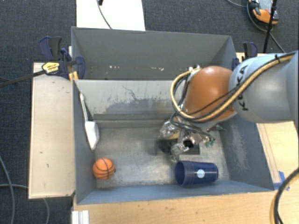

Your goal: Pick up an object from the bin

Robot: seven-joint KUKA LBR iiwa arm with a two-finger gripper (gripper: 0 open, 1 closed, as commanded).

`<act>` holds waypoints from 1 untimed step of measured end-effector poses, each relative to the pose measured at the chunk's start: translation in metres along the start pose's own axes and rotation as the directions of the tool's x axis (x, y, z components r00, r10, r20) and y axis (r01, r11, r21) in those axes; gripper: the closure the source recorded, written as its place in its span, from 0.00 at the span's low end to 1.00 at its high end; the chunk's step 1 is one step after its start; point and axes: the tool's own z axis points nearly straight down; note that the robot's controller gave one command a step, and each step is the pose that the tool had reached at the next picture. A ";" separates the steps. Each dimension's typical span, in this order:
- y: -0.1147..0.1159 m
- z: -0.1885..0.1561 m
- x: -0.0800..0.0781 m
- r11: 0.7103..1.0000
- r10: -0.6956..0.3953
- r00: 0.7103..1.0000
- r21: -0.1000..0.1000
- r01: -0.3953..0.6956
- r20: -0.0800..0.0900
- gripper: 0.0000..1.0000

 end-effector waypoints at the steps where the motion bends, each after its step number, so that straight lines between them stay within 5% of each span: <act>1: -0.001 -0.096 -0.007 1.000 0.018 1.000 0.012 -0.018 -0.011 1.00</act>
Offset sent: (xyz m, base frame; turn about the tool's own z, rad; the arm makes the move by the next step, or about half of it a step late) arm 0.0000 0.0000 0.0000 0.0000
